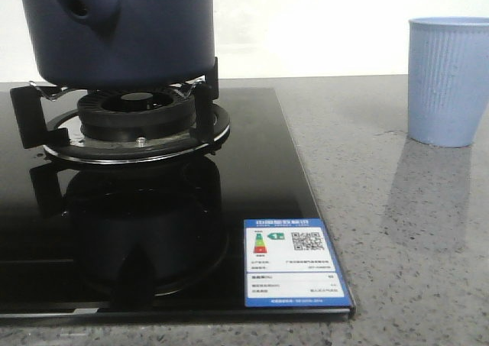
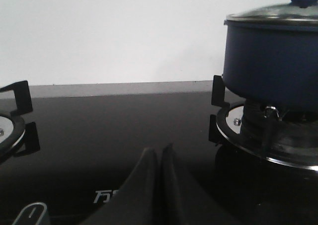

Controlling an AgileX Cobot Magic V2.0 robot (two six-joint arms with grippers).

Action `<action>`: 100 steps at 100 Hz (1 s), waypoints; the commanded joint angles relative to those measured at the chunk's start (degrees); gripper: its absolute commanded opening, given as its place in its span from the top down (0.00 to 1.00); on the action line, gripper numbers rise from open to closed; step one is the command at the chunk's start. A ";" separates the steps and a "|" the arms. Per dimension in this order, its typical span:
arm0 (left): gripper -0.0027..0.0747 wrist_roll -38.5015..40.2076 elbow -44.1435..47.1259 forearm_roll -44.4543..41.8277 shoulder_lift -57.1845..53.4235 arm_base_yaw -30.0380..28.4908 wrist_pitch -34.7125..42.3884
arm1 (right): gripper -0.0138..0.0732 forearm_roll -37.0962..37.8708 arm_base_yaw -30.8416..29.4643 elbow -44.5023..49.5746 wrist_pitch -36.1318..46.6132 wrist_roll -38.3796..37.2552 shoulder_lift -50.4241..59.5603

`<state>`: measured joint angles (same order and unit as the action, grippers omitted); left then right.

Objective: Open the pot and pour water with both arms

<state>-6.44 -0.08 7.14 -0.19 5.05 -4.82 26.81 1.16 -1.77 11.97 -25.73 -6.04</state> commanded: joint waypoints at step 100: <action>0.99 0.70 0.81 1.27 -1.36 -0.13 3.49 | 0.91 -10.28 -0.47 -1.48 -2.34 5.79 -0.66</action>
<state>-6.32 -0.08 7.83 -0.19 5.05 -5.29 23.81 1.16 -1.77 10.40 -24.89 -6.04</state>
